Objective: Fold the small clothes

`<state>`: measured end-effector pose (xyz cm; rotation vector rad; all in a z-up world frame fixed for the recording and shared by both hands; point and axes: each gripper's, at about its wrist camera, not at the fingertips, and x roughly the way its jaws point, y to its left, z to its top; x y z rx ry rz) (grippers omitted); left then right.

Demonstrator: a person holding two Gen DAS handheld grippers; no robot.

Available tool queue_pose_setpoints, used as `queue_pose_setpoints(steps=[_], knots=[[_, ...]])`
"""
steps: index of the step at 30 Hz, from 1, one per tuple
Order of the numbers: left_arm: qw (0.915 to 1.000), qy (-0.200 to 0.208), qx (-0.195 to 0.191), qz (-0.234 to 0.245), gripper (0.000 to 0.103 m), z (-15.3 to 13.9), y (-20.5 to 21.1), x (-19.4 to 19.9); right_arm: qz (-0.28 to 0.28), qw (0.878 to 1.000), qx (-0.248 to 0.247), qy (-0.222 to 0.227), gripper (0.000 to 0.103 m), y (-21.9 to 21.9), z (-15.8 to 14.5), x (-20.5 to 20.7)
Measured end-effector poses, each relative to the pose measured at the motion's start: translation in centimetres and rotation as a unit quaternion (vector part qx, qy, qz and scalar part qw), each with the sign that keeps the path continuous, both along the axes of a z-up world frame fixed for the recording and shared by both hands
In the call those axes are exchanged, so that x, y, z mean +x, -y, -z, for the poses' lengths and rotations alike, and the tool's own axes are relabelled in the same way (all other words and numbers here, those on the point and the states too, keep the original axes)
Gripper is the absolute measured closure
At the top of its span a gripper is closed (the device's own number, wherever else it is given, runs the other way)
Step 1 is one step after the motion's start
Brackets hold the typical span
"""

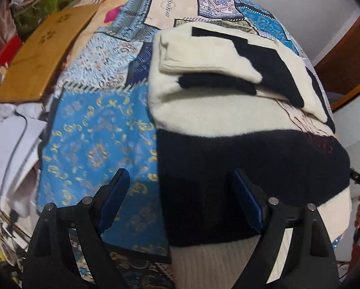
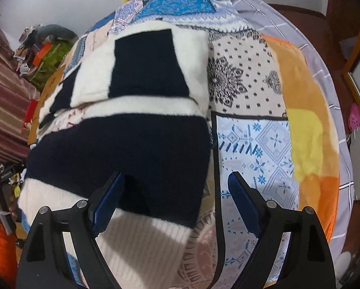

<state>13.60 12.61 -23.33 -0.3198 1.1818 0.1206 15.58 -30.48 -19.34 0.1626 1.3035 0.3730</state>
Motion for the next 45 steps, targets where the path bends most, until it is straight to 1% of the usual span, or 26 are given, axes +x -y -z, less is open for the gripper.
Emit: queue_pose_setpoints(steps=[5,7,9,10,11,13,15,17,19,20,21,22,23,24,25,26,27,31,37,41,45], knots=[[0.9995,-0.002,-0.031,-0.001,0.017,0.5,0.4,0.2,0.010,1.000,0.025,-0.011,0.018,0.3,1.0,0.2],[0.9985,-0.001,-0.054,-0.007,0.022,0.7,0.2,0.3,0.013,0.999,0.037,-0.016,0.018,0.4,1.2,0.3],[0.9972,0.000,-0.075,-0.011,0.030,0.7,0.2,0.2,0.014,0.999,0.045,-0.021,0.018,0.4,1.4,0.4],[0.9969,0.003,-0.078,-0.009,0.032,0.7,0.3,0.2,0.015,0.998,0.049,-0.021,0.021,0.4,1.5,0.3],[0.9969,0.006,-0.078,-0.005,0.036,0.5,0.4,0.2,0.014,0.998,0.053,-0.021,0.023,0.3,1.5,0.3],[0.9974,0.011,-0.071,0.005,0.042,0.2,0.8,0.1,0.008,0.998,0.063,-0.023,0.031,0.1,1.4,0.1],[0.9976,0.015,-0.066,0.015,0.052,-0.2,1.2,0.2,0.003,0.998,0.064,-0.021,0.036,-0.2,1.2,0.1],[0.9974,0.020,-0.064,0.025,0.055,-0.7,1.7,0.3,-0.003,0.998,0.063,-0.017,0.043,-0.5,1.0,0.1],[0.9970,0.029,-0.064,0.032,0.059,-1.2,2.1,0.4,-0.013,0.998,0.062,-0.011,0.054,-0.8,0.5,-0.1],[0.9968,0.033,-0.064,0.035,0.064,-1.4,2.3,0.4,-0.016,0.998,0.060,-0.009,0.056,-0.9,0.5,0.0],[0.9966,0.037,-0.063,0.038,0.071,-1.7,2.5,0.5,-0.021,0.998,0.054,-0.002,0.061,-1.2,0.2,-0.1],[0.9964,0.040,-0.062,0.040,0.076,-1.8,2.6,0.6,-0.026,0.999,0.048,0.004,0.067,-1.5,0.0,-0.1],[0.9963,0.043,-0.061,0.042,0.086,-2.0,2.6,0.7,-0.033,0.999,0.040,0.013,0.070,-1.8,-0.2,-0.1],[0.9963,0.047,-0.058,0.042,0.092,-2.3,2.7,0.9,-0.038,0.999,0.031,0.021,0.078,-2.0,-0.3,0.1],[0.9961,0.053,-0.057,0.041,0.093,-2.6,2.5,0.9,-0.041,0.998,0.025,0.027,0.085,-2.1,-0.4,0.3],[0.9958,0.059,-0.057,0.040,0.093,-2.9,2.4,1.0,-0.045,0.998,0.020,0.033,0.088,-2.3,-0.6,0.4],[0.9954,0.067,-0.058,0.037,0.095,-3.3,2.3,1.0,-0.049,0.998,0.015,0.042,0.094,-2.5,-0.8,0.4],[0.9934,0.095,-0.059,0.024,0.095,-4.9,1.3,1.1,-0.048,0.996,0.013,0.075,0.094,-2.5,-2.2,0.9],[0.9895,0.133,-0.057,0.000,0.096,-7.1,-0.7,1.5,-0.032,0.992,0.026,0.115,0.095,-2.2,-4.9,2.1],[0.9892,0.143,-0.033,-0.007,0.096,-7.8,-1.8,3.2,-0.027,0.990,0.021,0.133,0.095,-2.1,-6.0,3.3],[0.9892,0.144,-0.022,-0.017,0.096,-7.6,-2.6,5.1,-0.017,0.990,0.014,0.138,0.095,-1.9,-6.0,4.7]])
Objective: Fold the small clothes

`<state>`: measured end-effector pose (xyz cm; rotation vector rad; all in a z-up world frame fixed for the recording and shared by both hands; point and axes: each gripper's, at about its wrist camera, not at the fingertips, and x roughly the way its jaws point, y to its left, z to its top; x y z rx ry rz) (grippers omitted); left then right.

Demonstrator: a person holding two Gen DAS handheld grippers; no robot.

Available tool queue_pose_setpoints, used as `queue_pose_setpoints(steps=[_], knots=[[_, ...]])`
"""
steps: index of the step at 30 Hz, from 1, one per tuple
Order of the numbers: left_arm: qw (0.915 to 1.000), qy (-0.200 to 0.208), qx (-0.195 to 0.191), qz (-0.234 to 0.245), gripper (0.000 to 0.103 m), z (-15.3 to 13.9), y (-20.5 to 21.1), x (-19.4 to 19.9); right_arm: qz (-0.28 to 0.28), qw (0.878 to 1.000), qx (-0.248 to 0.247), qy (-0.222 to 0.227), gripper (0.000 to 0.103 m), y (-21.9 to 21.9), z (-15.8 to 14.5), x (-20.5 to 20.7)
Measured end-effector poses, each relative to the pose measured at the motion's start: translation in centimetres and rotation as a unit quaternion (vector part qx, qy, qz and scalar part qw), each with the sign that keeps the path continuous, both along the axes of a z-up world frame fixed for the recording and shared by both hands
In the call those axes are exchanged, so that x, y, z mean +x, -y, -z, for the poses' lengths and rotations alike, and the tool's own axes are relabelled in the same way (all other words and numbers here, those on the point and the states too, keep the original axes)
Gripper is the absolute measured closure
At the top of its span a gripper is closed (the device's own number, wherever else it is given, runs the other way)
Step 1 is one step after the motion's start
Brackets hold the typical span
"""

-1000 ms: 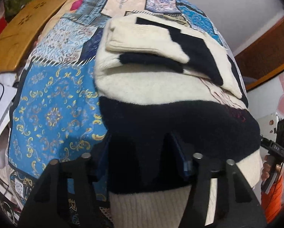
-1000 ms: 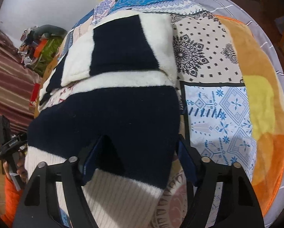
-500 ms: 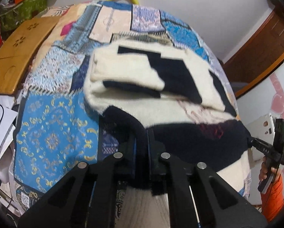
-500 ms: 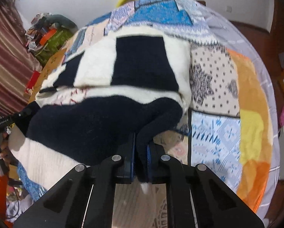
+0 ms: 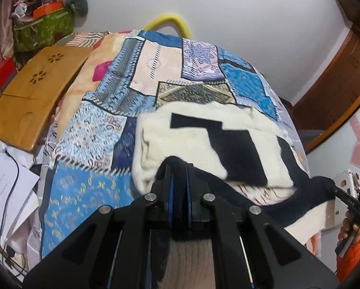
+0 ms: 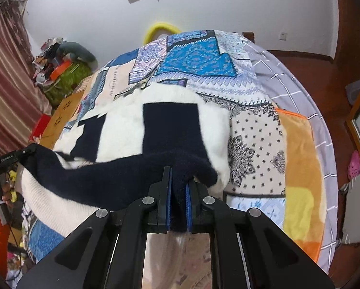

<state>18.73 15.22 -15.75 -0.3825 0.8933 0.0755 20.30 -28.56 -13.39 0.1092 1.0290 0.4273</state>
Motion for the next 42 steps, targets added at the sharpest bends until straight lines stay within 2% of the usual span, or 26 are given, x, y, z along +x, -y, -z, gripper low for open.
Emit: queue_pose_setpoints(steps=[9,13,14,16,18,20,22,24,29,33,37,38,40,42], knots=[[0.9987,-0.043,0.028,-0.007,0.095,3.7,-0.5,2.9,0.018,0.998,-0.051,-0.029,0.095,-0.4,4.1,2.7],[0.9968,-0.077,0.019,-0.014,0.093,5.8,-1.1,3.4,0.015,0.997,-0.069,-0.031,0.094,-0.8,5.4,3.0],[0.9966,-0.079,0.017,-0.015,0.088,6.1,-1.2,3.4,0.016,0.997,-0.069,-0.030,0.094,-0.8,5.6,3.1],[0.9959,-0.082,0.035,-0.014,0.069,6.3,-1.2,3.4,0.020,0.997,-0.066,-0.032,0.092,-0.7,5.9,3.1],[0.9938,-0.085,0.069,-0.020,0.041,6.3,-1.0,3.2,0.025,0.997,-0.063,-0.039,0.087,-0.5,6.0,3.1],[0.9925,-0.085,0.086,-0.021,0.038,6.2,-1.1,3.0,0.027,0.997,-0.057,-0.048,0.079,-0.2,5.8,3.2],[0.9927,-0.086,0.083,-0.015,0.037,6.1,-1.4,2.7,0.036,0.996,-0.050,-0.059,0.063,0.5,5.6,3.1],[0.9925,-0.090,0.081,-0.018,0.035,5.8,-1.7,2.4,0.038,0.996,-0.053,-0.061,0.056,0.8,5.5,2.9],[0.9929,-0.068,0.096,-0.018,0.034,3.7,-1.8,1.1,0.031,0.995,-0.061,-0.068,0.055,1.2,4.9,1.9],[0.9919,-0.050,0.116,-0.015,0.025,1.9,-1.3,-0.1,0.011,0.996,-0.080,-0.049,0.053,0.5,3.7,0.7],[0.9930,-0.039,0.111,-0.013,0.017,1.0,-0.9,-1.3,-0.002,0.996,-0.078,-0.032,0.051,0.1,2.3,-0.3],[0.9934,-0.037,0.108,-0.011,0.016,1.0,-0.7,-1.8,-0.003,0.997,-0.077,-0.029,0.049,0.1,2.0,-0.6],[0.9937,-0.038,0.105,-0.004,0.016,1.0,-0.3,-2.4,-0.002,0.997,-0.071,-0.022,0.036,0.0,1.4,-1.2],[0.9935,-0.043,0.105,0.004,0.015,1.3,0.1,-2.8,0.000,0.997,-0.070,-0.011,0.034,0.0,1.0,-1.9]])
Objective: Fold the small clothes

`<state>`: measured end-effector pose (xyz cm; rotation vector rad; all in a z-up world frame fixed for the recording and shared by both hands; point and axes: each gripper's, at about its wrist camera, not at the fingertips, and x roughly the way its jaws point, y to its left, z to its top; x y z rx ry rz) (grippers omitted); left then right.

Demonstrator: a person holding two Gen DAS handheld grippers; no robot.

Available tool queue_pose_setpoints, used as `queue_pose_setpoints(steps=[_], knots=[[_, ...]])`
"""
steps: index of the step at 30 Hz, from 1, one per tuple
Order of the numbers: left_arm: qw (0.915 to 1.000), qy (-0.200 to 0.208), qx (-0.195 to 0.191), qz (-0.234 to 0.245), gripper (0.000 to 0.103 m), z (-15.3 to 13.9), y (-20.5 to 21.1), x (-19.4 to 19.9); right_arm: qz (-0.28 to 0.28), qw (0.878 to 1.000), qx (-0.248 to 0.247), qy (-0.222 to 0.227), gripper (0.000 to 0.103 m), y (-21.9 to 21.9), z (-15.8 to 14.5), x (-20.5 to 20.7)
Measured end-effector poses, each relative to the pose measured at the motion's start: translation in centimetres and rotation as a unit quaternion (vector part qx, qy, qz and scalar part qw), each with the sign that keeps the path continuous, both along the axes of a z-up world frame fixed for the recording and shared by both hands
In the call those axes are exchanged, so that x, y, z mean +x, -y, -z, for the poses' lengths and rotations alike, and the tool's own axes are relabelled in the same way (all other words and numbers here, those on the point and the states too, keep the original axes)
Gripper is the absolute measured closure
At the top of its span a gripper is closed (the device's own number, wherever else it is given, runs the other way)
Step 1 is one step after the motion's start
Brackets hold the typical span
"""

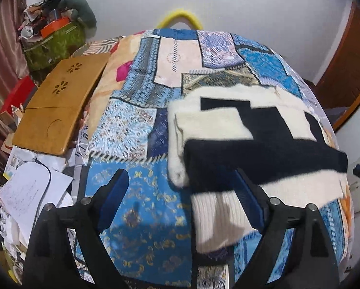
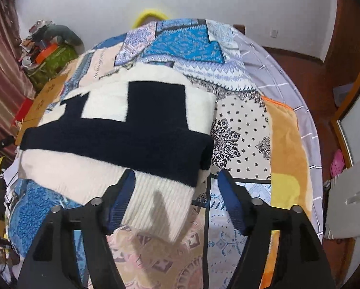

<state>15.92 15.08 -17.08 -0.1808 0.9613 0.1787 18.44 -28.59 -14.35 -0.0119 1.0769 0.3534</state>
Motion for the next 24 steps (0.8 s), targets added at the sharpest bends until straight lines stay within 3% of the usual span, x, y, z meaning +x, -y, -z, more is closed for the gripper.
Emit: queue_pose_setpoints(steps=[3,8,13,24], knots=[[0.9999,-0.013,-0.002,0.000,0.015,0.8,0.3,-0.6,-0.005,1.000,-0.005,0.004,0.034,0.0,-0.3,-0.9],[0.9986,-0.024,-0.040,-0.024,0.015,2.2,-0.2,-1.8,0.001,1.000,0.009,-0.008,0.034,0.4,0.2,-1.7],[0.9968,-0.027,-0.065,-0.039,0.015,3.3,-0.5,-2.6,0.013,0.999,0.026,-0.044,0.034,0.9,1.8,-2.0],[0.9910,-0.064,-0.115,-0.025,0.015,6.3,0.6,-2.1,0.023,0.994,0.055,-0.094,0.034,0.3,4.8,-2.6]])
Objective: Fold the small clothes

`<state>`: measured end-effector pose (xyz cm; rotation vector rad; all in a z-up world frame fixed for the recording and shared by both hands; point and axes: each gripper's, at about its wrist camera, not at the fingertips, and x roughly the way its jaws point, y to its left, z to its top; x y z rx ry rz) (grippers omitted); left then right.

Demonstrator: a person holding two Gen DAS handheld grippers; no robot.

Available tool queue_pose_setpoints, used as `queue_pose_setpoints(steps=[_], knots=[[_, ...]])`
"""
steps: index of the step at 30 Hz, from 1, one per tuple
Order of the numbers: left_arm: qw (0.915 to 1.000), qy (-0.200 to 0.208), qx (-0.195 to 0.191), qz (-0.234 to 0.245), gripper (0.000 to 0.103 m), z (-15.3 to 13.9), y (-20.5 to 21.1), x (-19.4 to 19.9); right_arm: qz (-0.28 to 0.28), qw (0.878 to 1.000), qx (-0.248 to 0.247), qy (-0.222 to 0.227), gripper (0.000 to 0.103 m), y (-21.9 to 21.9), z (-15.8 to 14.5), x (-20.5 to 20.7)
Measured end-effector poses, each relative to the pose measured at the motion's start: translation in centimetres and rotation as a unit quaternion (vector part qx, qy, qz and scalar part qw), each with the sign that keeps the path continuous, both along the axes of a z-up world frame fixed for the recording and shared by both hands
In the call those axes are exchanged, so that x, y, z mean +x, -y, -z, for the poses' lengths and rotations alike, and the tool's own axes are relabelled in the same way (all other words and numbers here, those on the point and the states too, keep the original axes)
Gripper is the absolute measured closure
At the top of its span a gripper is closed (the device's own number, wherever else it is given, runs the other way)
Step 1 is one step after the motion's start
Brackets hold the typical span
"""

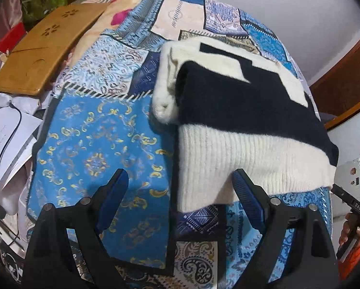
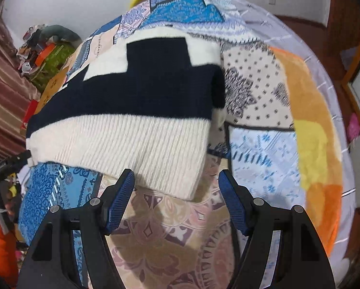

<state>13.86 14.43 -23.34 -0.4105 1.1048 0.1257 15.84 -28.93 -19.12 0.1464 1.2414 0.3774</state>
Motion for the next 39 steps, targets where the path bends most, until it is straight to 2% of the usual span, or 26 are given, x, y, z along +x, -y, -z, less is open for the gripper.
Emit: queue_pose_setpoints(steps=[3,8,12,16,18,19,20,21,29,39], knots=[[1.0000,-0.001,-0.001,0.005,0.015,0.4,0.6,0.3,0.009,1.000,0.010,-0.009,0.035,0.0,0.4,0.6],[0.9995,0.004,-0.010,0.028,0.018,0.5,1.4,0.8,0.017,0.999,0.035,-0.021,0.050,0.1,0.8,1.3],[0.9989,0.012,-0.003,0.045,0.032,0.0,1.9,0.9,0.020,0.997,0.062,-0.031,0.066,0.1,1.1,1.4],[0.9977,0.020,0.008,0.065,0.048,-0.5,2.8,0.9,0.006,0.998,0.056,-0.017,0.083,-0.5,0.6,1.1],[0.9975,0.023,0.005,0.067,0.062,-0.6,3.0,1.0,0.001,0.999,0.040,-0.002,0.093,-0.9,0.3,0.9],[0.9973,0.025,0.001,0.069,0.067,-0.7,3.1,1.0,-0.001,0.999,0.032,0.003,0.094,-1.0,0.2,0.9],[0.9970,0.028,-0.003,0.072,0.079,-0.8,3.2,1.0,-0.002,1.000,0.027,0.009,0.094,-1.1,0.1,0.9],[0.9967,0.031,-0.005,0.075,0.084,-1.0,3.3,1.0,-0.002,0.999,0.028,0.015,0.095,-1.2,-0.1,0.8],[0.9928,0.082,0.038,0.079,0.088,-4.3,4.1,0.6,-0.018,0.997,0.031,0.063,0.096,-1.5,-3.1,1.9],[0.9850,0.136,0.063,0.086,0.089,-8.7,3.9,2.1,-0.048,0.991,0.028,0.119,0.096,-3.4,-7.2,4.7]])
